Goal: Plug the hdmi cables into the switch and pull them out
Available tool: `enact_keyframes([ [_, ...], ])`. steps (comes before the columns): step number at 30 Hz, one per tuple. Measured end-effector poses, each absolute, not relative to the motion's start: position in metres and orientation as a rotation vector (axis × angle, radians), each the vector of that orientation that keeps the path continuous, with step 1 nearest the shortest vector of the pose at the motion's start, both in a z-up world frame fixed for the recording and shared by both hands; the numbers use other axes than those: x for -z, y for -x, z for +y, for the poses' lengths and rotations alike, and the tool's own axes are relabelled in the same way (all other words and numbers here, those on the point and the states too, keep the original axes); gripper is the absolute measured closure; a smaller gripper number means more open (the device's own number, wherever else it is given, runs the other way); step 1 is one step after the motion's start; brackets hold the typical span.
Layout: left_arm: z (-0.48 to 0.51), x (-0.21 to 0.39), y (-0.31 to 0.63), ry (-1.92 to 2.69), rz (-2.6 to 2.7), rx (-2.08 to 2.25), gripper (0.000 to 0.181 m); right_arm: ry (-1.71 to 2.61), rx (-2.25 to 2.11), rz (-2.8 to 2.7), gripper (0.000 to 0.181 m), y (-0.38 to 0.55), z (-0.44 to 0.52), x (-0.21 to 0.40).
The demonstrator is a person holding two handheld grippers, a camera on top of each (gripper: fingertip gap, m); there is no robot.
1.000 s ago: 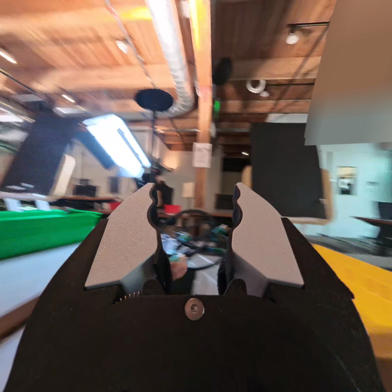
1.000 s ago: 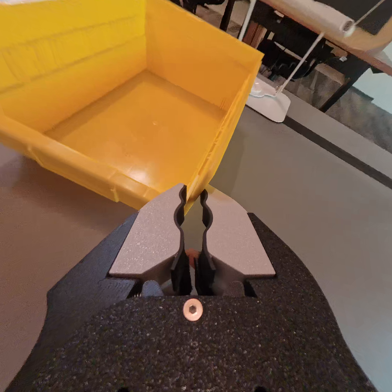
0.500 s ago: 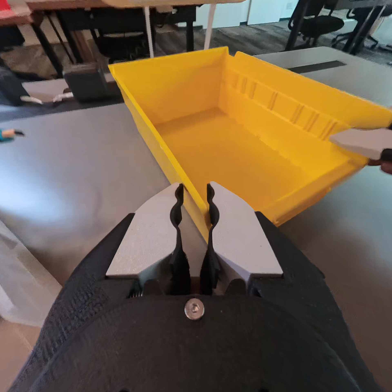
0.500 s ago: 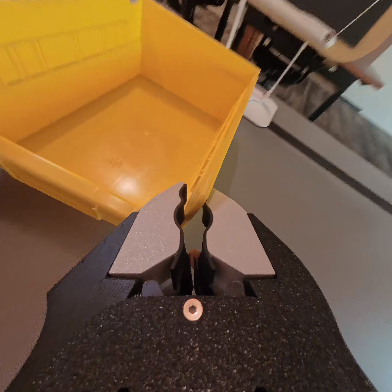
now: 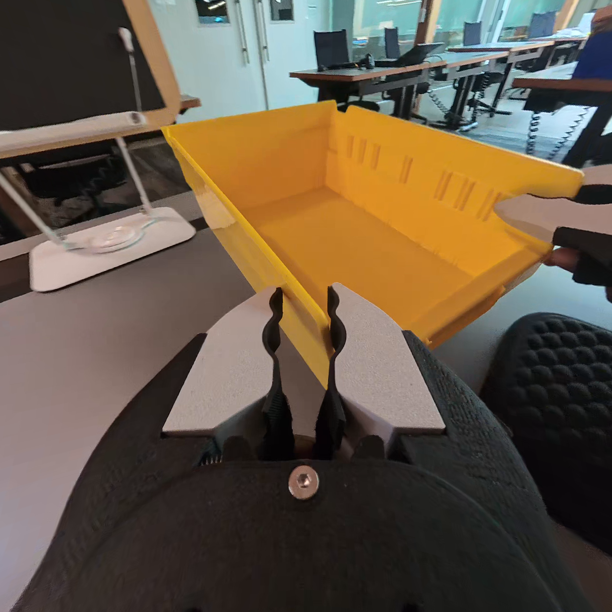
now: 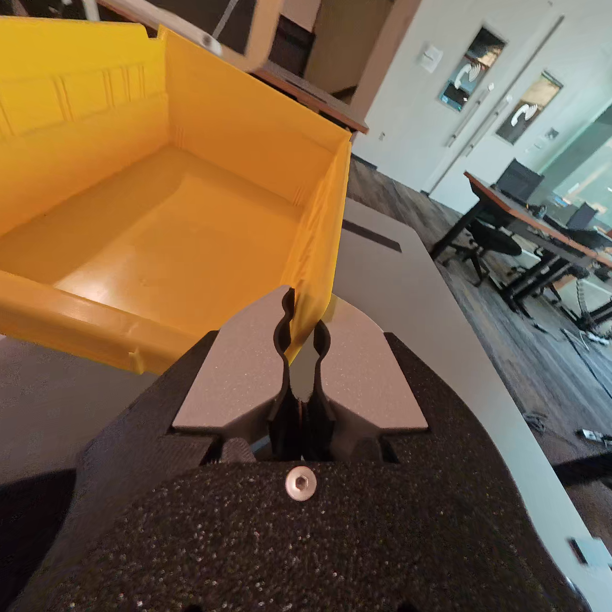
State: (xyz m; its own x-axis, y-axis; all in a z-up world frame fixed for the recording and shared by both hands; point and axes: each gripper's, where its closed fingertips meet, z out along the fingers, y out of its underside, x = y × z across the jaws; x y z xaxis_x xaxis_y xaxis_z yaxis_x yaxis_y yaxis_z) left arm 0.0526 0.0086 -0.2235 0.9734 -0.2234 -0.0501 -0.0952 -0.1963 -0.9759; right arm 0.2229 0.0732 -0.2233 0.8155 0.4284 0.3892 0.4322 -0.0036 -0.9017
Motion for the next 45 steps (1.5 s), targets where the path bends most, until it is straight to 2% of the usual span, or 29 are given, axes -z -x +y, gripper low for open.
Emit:
enact_keyframes([
  [9,0.04,0.253,-0.102,1.841,0.354,0.168,0.152,1.748,-0.011,-0.596,0.172,-0.279,0.096,0.259],
  [13,0.035,0.268,-0.119,1.877,0.504,0.266,0.143,1.87,0.044,-0.559,0.168,-0.299,0.102,0.276],
  [14,0.032,0.26,-0.117,1.842,0.495,0.286,0.135,1.888,0.031,-0.559,0.163,-0.3,0.101,0.277],
  [17,0.016,0.229,-0.097,1.735,0.455,0.31,0.101,1.856,-0.021,-0.501,0.106,-0.301,0.098,0.259],
  [20,-0.007,0.2,-0.057,1.65,0.364,0.309,0.086,1.785,-0.017,-0.429,0.076,-0.302,0.093,0.232],
  [22,-0.025,0.182,-0.014,1.573,0.247,0.224,0.084,1.689,0.02,-0.395,0.071,-0.297,0.089,0.209],
  [25,-0.062,0.16,0.064,1.442,0.002,-0.004,0.085,1.518,0.009,-0.382,0.076,-0.269,0.078,0.178],
  [28,-0.11,0.16,0.141,1.364,-0.231,-0.298,0.092,1.435,-0.153,-0.5,0.079,-0.206,0.059,0.172],
  [30,-0.136,0.178,0.181,1.41,-0.337,-0.49,0.094,1.445,-0.276,-0.627,0.071,-0.159,0.043,0.185],
  [33,-0.155,0.217,0.219,1.581,-0.422,-0.654,0.094,1.539,-0.396,-0.796,0.047,-0.105,0.025,0.22],
  [35,-0.159,0.234,0.234,1.665,-0.443,-0.708,0.093,1.621,-0.376,-0.849,0.042,-0.089,0.026,0.243],
  [37,-0.155,0.247,0.24,1.771,-0.437,-0.684,0.099,1.705,-0.288,-0.882,0.054,-0.086,0.033,0.263],
  [38,-0.15,0.255,0.239,1.832,-0.423,-0.643,0.109,1.734,-0.25,-0.925,0.068,-0.084,0.034,0.272],
  [39,-0.146,0.261,0.239,1.882,-0.413,-0.624,0.13,1.761,-0.193,-0.944,0.085,-0.087,0.038,0.279],
  [40,-0.146,0.262,0.243,1.898,-0.408,-0.659,0.141,1.77,-0.122,-0.956,0.102,-0.092,0.042,0.283],
  [41,-0.146,0.26,0.245,1.899,-0.379,-0.698,0.156,1.749,-0.054,-0.967,0.135,-0.097,0.046,0.28],
  [42,-0.145,0.26,0.244,1.903,-0.359,-0.708,0.155,1.735,-0.036,-0.977,0.157,-0.099,0.047,0.278],
  [45,-0.143,0.26,0.238,1.893,-0.318,-0.706,0.157,1.755,0.099,-0.912,0.172,-0.124,0.057,0.277],
])
